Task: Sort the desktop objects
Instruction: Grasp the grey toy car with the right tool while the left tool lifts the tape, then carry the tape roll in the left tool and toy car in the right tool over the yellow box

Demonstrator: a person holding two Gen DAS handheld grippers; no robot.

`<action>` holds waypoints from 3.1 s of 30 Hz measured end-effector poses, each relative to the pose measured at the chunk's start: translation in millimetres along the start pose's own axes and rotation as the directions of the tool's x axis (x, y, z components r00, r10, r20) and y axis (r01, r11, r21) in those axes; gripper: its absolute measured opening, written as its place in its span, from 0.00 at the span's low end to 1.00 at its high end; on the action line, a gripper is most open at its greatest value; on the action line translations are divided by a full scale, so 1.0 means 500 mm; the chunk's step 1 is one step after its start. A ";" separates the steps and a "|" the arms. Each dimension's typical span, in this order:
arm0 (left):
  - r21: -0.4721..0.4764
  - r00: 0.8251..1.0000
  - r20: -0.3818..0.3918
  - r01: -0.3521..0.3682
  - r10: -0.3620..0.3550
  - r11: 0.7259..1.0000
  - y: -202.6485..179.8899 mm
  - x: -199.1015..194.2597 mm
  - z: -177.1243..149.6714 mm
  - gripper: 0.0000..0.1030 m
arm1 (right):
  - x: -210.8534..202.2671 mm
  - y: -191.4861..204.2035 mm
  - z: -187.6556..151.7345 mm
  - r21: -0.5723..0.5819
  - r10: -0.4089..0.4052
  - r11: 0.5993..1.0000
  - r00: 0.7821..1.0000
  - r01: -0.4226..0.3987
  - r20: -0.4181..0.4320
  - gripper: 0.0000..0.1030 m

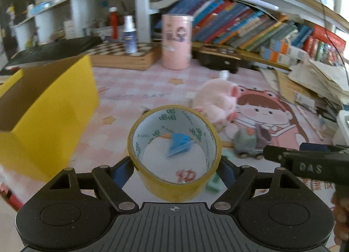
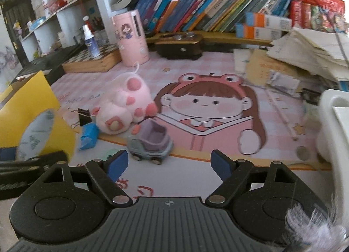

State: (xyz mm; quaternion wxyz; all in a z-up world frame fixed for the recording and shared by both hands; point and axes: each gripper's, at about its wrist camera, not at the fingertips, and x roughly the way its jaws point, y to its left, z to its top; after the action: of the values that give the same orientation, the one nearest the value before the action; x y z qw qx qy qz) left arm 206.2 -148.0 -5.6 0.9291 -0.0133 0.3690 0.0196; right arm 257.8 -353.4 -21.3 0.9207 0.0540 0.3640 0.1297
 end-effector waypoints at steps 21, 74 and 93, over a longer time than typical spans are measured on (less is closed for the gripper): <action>-0.085 0.992 0.003 -0.126 0.127 0.988 0.069 -0.058 -0.045 0.81 | 0.122 0.036 0.020 -0.011 -0.001 1.000 1.000 0.000 -0.029 0.67; -0.109 0.993 0.081 0.096 -0.088 0.989 0.353 -0.217 -0.172 0.81 | -0.207 0.413 -0.176 -0.143 0.053 0.989 0.995 -0.041 0.085 0.60; -0.147 0.998 0.057 0.035 -0.027 0.989 0.521 -0.309 -0.276 0.81 | -0.230 0.606 -0.294 -0.158 0.118 0.981 0.993 -0.116 0.000 0.60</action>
State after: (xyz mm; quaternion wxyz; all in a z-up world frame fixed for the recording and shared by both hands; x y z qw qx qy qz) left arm -12.9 102.9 -2.6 0.9356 -0.0873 0.3405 0.0326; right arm 16.0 -93.7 5.9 0.9146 0.0028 0.3443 0.2118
